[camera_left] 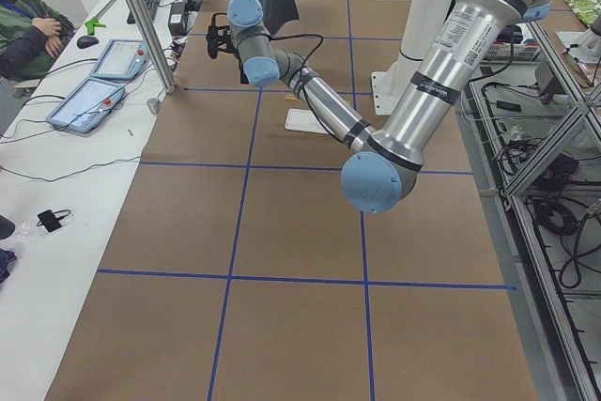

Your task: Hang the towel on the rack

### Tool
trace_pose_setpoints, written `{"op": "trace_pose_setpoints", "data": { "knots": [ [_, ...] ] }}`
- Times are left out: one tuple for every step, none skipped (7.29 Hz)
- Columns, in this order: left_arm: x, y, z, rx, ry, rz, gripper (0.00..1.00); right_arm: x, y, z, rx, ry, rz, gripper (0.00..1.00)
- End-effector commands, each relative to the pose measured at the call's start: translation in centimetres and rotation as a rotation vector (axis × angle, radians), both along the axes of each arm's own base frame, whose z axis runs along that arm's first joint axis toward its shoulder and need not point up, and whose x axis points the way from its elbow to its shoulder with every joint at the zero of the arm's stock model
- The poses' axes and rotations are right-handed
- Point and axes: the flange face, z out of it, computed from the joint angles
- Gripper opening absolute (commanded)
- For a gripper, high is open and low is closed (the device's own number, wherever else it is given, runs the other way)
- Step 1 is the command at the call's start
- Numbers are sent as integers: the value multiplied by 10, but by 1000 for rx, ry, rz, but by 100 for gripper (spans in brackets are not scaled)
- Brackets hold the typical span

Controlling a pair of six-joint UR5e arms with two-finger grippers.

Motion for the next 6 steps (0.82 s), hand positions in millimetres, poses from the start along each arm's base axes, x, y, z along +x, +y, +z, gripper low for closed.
{"op": "trace_pose_setpoints", "data": {
  "knots": [
    [63,18,-62,-204,89,-35,98,-61,33,-25,52,-94,83,0],
    [95,21,-86,-240,111,-91,98,-83,45,-38,72,-106,118,0],
    [122,25,-99,-281,122,-113,98,-101,57,-47,96,-112,142,0],
    [128,27,-109,-303,153,-122,97,-108,65,-55,109,-120,145,0],
    [130,27,-108,-328,205,-122,96,-111,68,-56,105,-124,154,0],
    [135,26,-113,-337,220,-118,94,-111,68,-59,105,-131,160,0]
  ]
}}
